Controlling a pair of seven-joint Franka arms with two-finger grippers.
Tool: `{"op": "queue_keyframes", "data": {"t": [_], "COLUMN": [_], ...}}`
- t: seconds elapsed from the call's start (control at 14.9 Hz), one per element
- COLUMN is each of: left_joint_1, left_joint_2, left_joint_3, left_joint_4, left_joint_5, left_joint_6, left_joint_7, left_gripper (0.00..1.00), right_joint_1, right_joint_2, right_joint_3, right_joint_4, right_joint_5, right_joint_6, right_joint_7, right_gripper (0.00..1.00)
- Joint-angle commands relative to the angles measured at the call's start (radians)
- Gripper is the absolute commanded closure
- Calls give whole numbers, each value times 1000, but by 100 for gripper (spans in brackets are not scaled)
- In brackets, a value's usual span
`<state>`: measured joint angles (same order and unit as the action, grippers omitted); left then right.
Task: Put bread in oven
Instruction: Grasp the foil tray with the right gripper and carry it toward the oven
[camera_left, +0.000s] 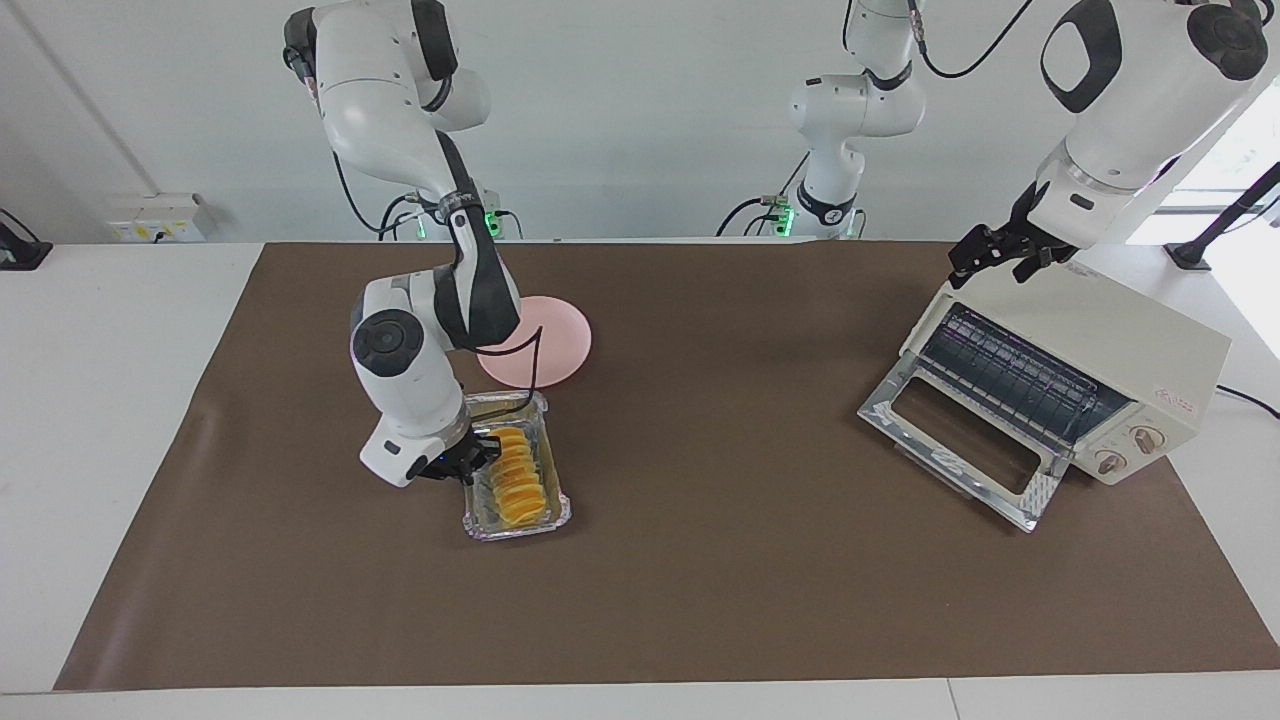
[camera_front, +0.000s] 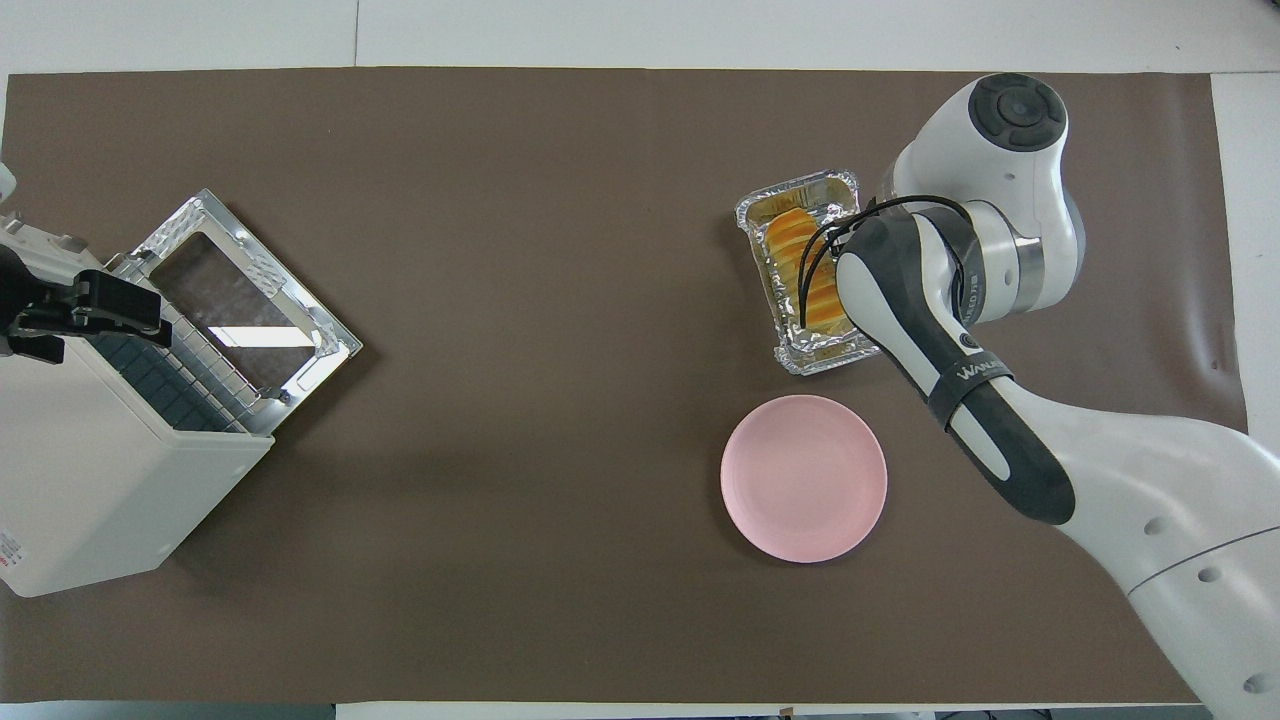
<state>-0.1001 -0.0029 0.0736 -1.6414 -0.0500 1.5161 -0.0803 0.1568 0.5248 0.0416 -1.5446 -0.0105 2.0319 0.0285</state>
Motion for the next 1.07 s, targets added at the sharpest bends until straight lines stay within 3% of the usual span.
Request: {"op": "queue_keyframes", "data": {"t": [0.0, 0.27, 0.6, 0.8, 1.0], "left_joint_1": [10, 11, 11, 22, 23], "left_joint_2": [-25, -25, -26, -28, -26], "left_joint_3": [-3, -3, -3, 0, 3], "left_joint_4": [-21, -23, -26, -25, -26], "left_joint_5": [6, 7, 6, 6, 6], "left_joint_6": [16, 18, 13, 18, 45], "left_joint_7": [5, 14, 14, 7, -3], "left_gripper": [0, 0, 0, 0, 0], "right_joint_1": [36, 125, 314, 381, 403], "right_joint_2": [15, 17, 29, 46, 38], "right_joint_3": [6, 7, 6, 6, 6], "right_joint_4": [122, 227, 247, 215, 79], "right_joint_5": [30, 112, 184, 188, 188], "right_joint_6": [-134, -214, -115, -17, 92], "right_joint_7": [71, 244, 481, 557, 559], "right_gripper": [100, 100, 100, 100, 100]}}
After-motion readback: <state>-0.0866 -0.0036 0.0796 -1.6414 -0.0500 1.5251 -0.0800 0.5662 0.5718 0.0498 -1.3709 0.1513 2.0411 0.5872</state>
